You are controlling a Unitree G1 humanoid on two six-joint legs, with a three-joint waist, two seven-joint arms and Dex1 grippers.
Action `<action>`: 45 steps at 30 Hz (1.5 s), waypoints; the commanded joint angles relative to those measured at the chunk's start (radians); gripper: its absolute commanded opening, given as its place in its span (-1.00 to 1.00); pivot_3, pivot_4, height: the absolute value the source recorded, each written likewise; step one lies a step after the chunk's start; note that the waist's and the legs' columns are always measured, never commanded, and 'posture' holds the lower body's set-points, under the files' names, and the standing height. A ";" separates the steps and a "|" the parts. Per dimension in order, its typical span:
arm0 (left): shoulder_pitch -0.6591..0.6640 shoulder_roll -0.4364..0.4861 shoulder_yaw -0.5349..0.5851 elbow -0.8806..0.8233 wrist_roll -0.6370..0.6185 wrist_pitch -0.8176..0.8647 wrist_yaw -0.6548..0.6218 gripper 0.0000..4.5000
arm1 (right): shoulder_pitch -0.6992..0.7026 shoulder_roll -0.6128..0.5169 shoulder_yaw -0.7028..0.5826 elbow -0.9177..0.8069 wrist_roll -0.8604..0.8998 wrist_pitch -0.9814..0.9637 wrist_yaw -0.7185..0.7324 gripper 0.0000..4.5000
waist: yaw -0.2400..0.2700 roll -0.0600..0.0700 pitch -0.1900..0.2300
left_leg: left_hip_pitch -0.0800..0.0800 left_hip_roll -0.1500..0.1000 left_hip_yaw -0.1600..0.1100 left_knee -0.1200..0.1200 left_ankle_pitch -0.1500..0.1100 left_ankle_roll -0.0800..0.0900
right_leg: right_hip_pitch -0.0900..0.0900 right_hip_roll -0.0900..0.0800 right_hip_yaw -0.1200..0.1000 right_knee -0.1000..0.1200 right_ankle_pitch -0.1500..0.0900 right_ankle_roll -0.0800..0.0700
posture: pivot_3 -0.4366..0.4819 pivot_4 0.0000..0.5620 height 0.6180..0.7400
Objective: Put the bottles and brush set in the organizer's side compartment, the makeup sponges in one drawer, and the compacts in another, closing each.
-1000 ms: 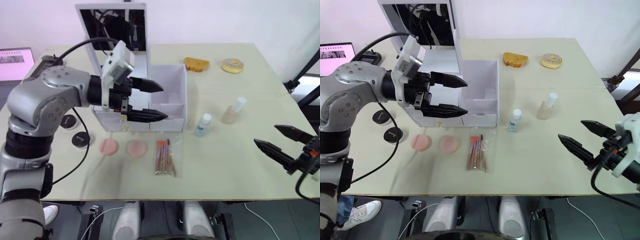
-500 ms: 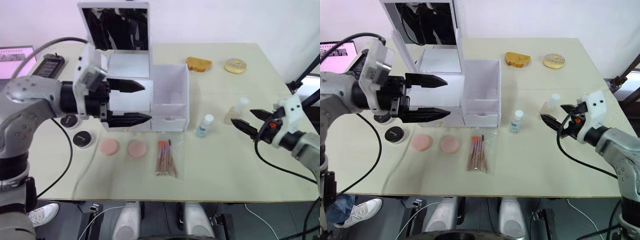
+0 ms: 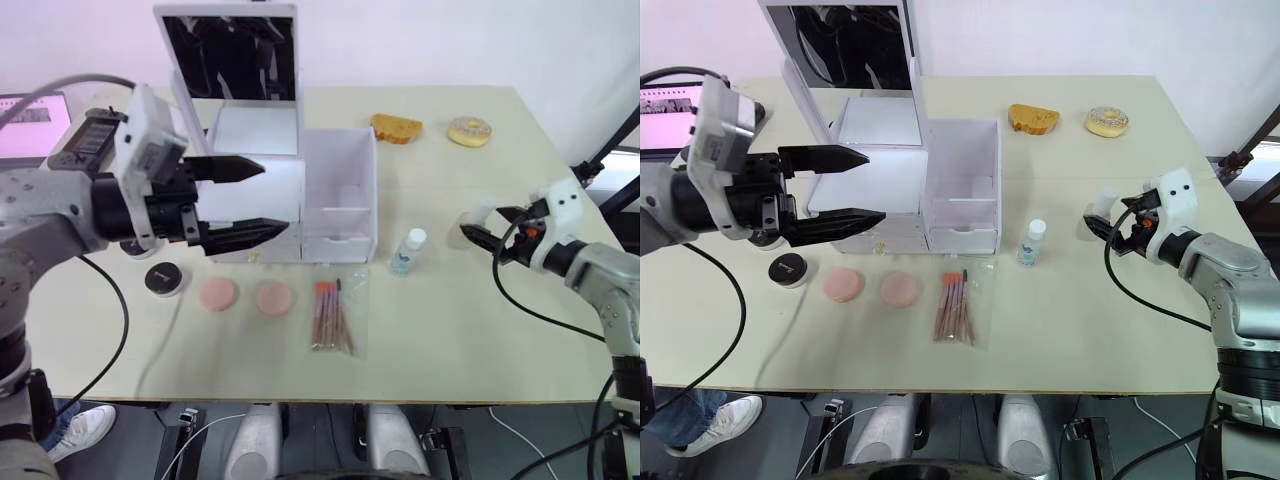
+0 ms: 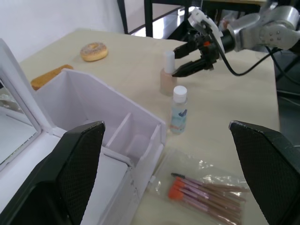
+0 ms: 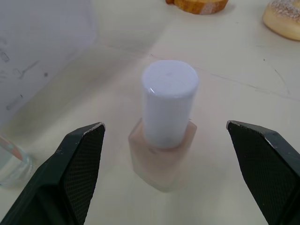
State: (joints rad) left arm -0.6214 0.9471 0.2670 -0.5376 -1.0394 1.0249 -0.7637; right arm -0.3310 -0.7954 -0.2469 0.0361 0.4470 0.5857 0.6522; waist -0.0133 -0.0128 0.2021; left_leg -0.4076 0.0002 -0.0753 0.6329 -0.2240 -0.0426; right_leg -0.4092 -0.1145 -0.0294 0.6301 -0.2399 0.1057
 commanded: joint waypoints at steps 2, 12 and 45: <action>0.001 0.027 0.036 -0.023 -0.022 -0.008 0.021 1.00 | -0.046 0.018 -0.005 0.036 -0.016 -0.074 0.033 0.73 | -0.002 0.000 0.000 | 0.000 0.000 0.000 0.000 0.000 0.000 | 0.000 0.000 0.000 0.000 0.000 0.000 | -0.05 -0.47 1.00; 0.008 0.027 0.022 -0.023 -0.024 -0.026 0.040 1.00 | -0.083 0.052 0.016 0.081 -0.033 -0.110 0.065 -0.64 | -0.001 0.000 0.000 | 0.000 0.000 0.000 0.000 0.000 0.000 | 0.000 0.000 0.000 0.000 0.000 0.000 | -0.05 -0.47 1.00; 0.309 0.021 0.131 0.010 0.151 -0.221 0.040 1.00 | -0.502 0.203 0.203 -0.334 0.184 0.471 -0.033 -0.64 | 0.000 0.003 0.002 | -0.002 0.001 0.000 -0.002 0.000 0.000 | -0.004 0.001 0.001 0.000 0.001 -0.001 | -0.05 -0.47 1.00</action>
State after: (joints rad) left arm -0.2895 0.9687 0.3962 -0.5228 -0.8928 0.8196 -0.7257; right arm -0.8218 -0.6038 -0.0169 -0.2445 0.6208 1.0523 0.6470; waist -0.0136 -0.0094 0.2042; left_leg -0.4094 0.0008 -0.0752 0.6313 -0.2241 -0.0427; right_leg -0.4132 -0.1132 -0.0282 0.6306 -0.2393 0.1047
